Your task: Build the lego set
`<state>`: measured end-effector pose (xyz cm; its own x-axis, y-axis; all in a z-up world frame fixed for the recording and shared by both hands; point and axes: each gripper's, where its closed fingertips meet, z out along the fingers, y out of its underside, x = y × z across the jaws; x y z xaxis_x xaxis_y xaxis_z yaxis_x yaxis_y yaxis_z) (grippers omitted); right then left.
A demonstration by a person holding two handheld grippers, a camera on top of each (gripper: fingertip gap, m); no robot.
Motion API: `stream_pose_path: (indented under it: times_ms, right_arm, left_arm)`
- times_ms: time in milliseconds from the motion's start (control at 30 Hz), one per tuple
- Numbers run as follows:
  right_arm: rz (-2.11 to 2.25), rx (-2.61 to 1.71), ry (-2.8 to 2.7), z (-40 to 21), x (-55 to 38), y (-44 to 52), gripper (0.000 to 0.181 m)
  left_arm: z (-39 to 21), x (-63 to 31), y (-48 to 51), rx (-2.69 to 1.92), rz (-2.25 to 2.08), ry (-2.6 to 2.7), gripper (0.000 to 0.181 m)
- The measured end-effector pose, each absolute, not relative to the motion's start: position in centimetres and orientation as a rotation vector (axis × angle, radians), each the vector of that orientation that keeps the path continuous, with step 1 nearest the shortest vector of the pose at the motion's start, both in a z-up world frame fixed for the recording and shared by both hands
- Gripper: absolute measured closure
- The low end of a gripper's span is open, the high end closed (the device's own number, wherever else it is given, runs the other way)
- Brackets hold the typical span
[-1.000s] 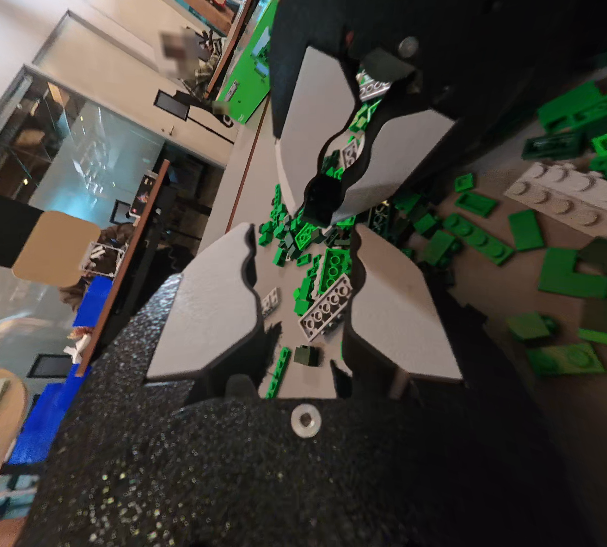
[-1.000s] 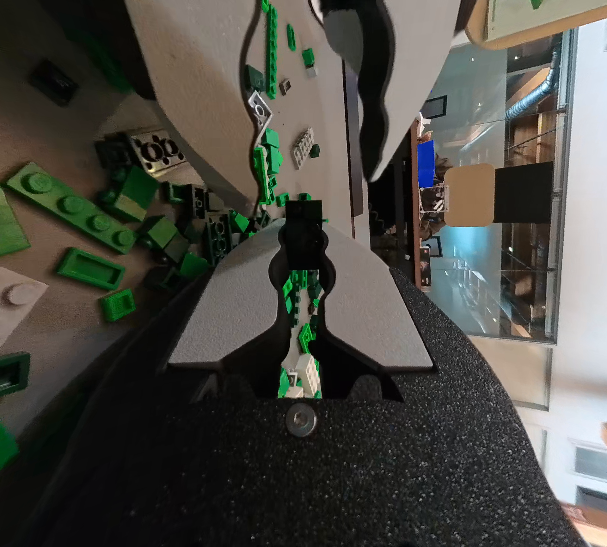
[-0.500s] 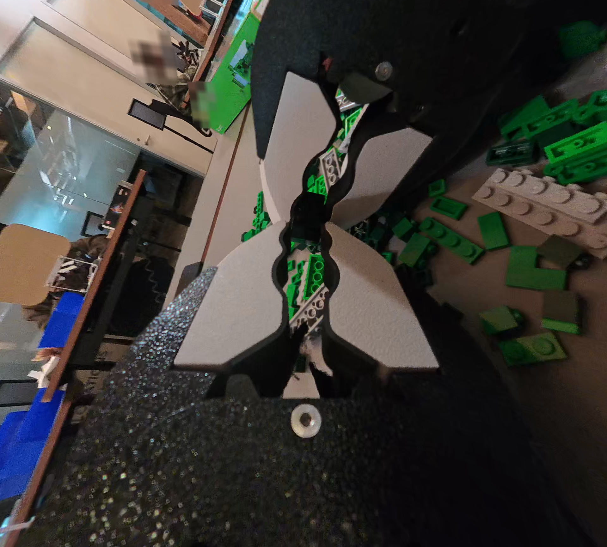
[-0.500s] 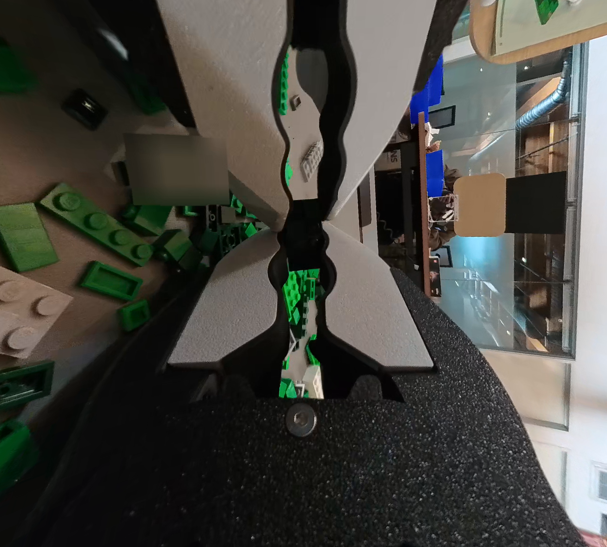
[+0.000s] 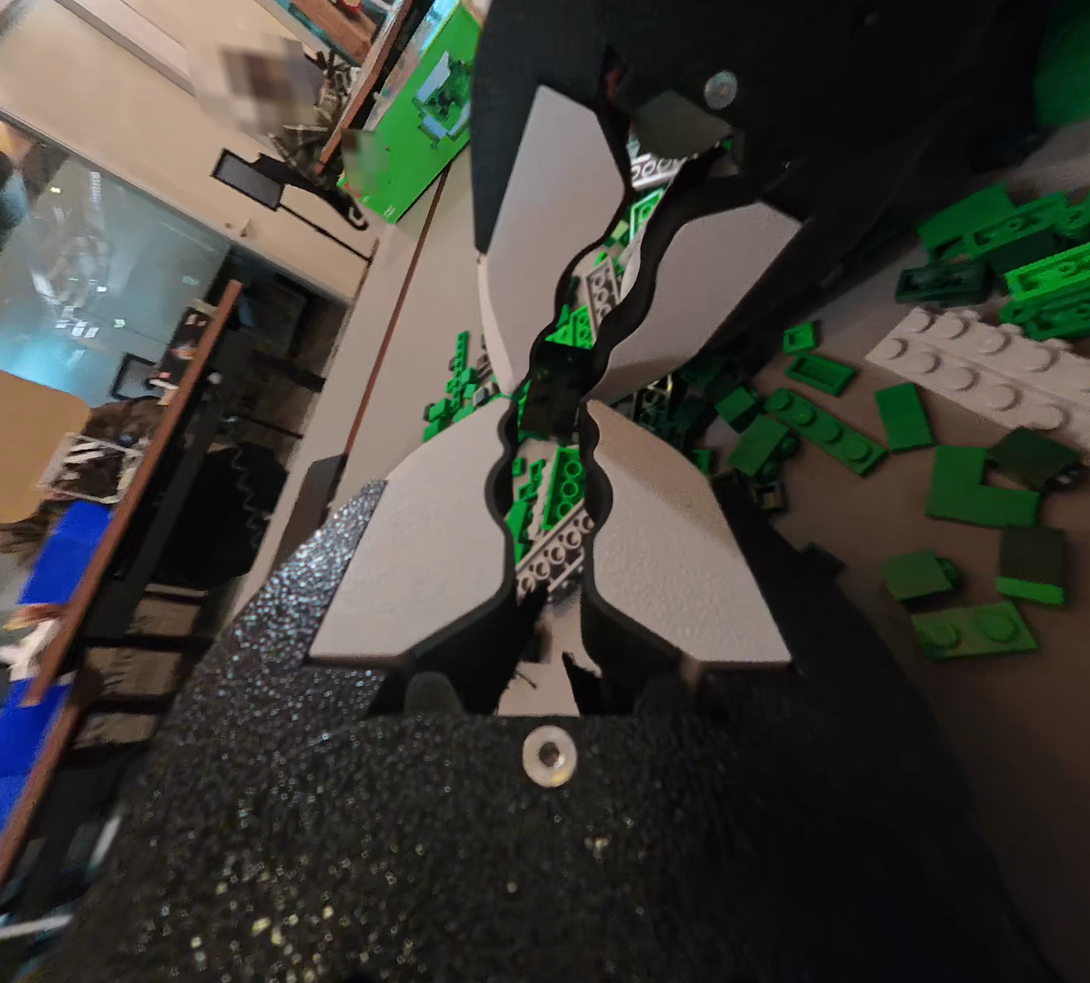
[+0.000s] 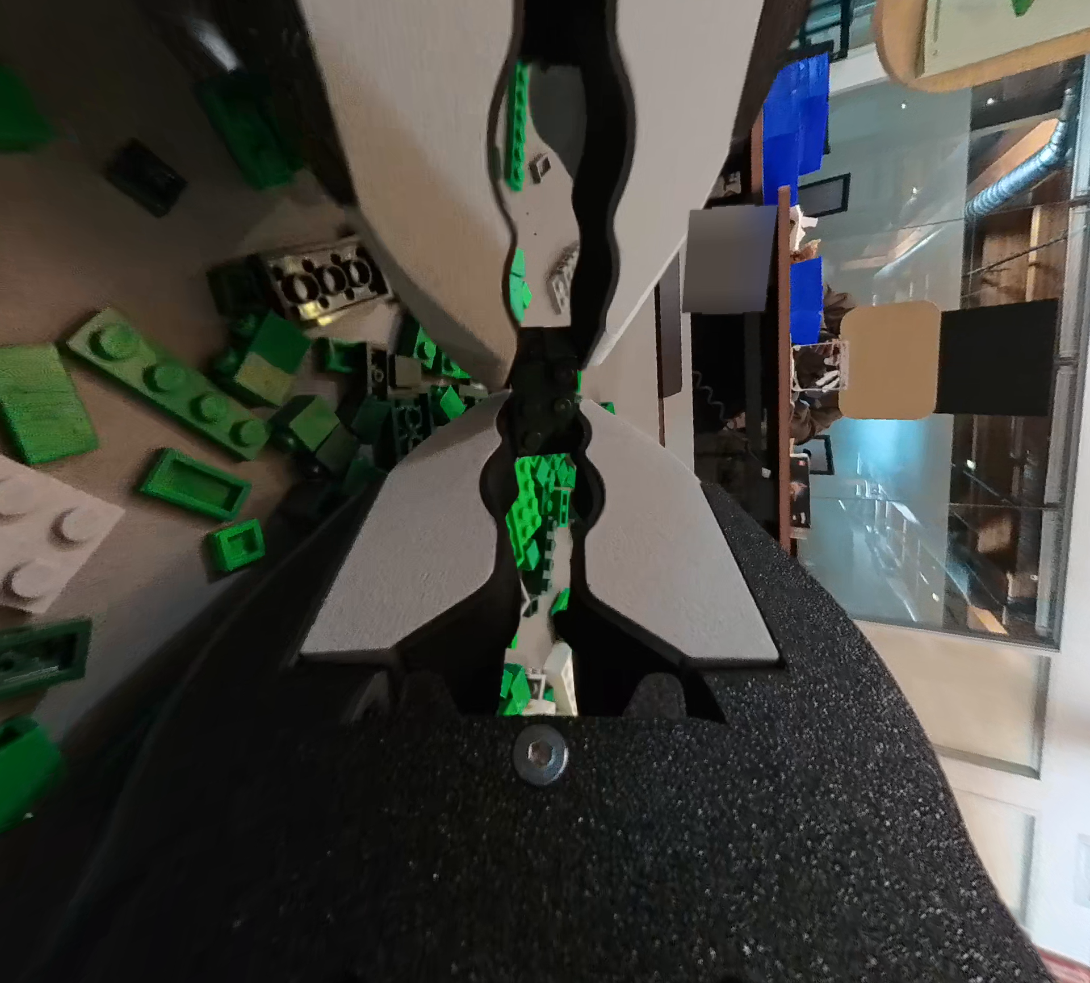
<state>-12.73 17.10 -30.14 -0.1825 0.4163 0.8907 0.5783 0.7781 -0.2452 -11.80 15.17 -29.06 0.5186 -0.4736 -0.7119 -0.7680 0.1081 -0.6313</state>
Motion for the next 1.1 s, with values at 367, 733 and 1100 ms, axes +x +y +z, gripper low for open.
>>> stream_pose_path:
  times_ms: [367, 733, 1100]
  right_arm:
    - [-0.315, -0.591, -1.744, -28.6, -13.2, 16.8, 0.170]
    - [-0.255, -0.567, -1.674, -27.5, -13.9, 16.6, 0.174]
    - [1.260, -1.425, -1.206, -23.6, -12.3, 16.9, 0.161]
  left_arm:
    - [-28.5, -11.8, 14.6, -1.626, -0.008, 1.011, 0.164]
    - [-27.7, -11.8, 14.0, -1.676, -0.308, 0.913, 0.164]
    - [-24.5, -14.7, 15.4, -1.514, 0.020, 0.719, 0.164]
